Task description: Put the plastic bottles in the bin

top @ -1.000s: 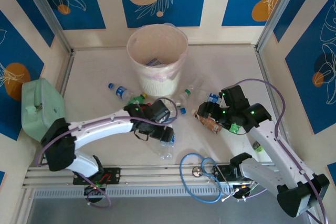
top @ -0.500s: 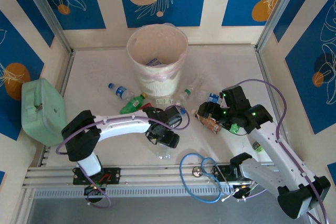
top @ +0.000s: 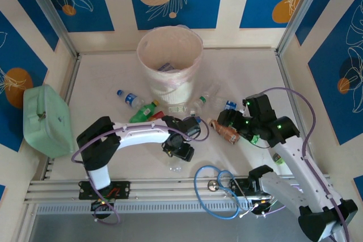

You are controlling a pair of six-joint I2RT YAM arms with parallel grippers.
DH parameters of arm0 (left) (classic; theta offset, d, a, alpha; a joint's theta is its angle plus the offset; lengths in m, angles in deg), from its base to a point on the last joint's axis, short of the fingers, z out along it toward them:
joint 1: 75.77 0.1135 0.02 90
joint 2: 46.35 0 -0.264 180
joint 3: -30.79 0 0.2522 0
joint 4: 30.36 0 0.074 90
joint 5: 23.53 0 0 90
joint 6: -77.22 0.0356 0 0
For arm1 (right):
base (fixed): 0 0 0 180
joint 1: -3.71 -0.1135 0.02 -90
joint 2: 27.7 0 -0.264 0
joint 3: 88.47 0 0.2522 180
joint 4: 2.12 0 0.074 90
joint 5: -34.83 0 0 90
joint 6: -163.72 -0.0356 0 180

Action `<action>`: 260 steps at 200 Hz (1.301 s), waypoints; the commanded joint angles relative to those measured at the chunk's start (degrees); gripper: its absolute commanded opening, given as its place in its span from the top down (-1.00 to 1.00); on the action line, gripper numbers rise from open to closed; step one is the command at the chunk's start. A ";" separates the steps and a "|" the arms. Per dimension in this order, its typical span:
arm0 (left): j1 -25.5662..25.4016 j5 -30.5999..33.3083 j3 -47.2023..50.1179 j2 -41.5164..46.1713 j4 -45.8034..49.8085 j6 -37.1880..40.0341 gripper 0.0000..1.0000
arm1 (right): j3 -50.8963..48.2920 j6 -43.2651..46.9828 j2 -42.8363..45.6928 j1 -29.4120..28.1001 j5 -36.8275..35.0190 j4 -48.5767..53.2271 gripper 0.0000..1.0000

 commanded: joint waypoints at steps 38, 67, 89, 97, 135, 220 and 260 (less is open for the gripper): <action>-2.28 4.78 -3.03 1.96 5.32 -0.49 -0.20 | 0.16 1.96 1.76 3.16 2.14 2.84 -0.74; -2.91 5.84 -5.18 4.16 7.04 -0.32 -0.18 | -0.02 2.05 3.41 4.34 2.31 3.30 -0.74; -3.06 6.90 -7.99 5.94 8.49 -0.14 -0.17 | -0.21 1.96 3.93 5.40 2.31 2.88 -0.74; -3.09 7.32 -8.73 6.79 8.61 -0.14 -0.17 | -0.22 2.03 3.68 5.81 2.53 2.63 -0.74; -3.09 8.20 -9.98 11.04 7.26 -1.16 -0.17 | 2.00 2.22 1.35 6.76 3.32 1.90 -0.73; -3.09 8.34 -14.05 15.02 7.72 0.83 -0.12 | 1.98 1.52 0.93 6.86 3.41 0.92 -0.73; -3.10 10.14 -20.82 15.15 9.73 2.88 -0.12 | 2.80 1.79 1.07 6.91 3.30 1.19 -0.73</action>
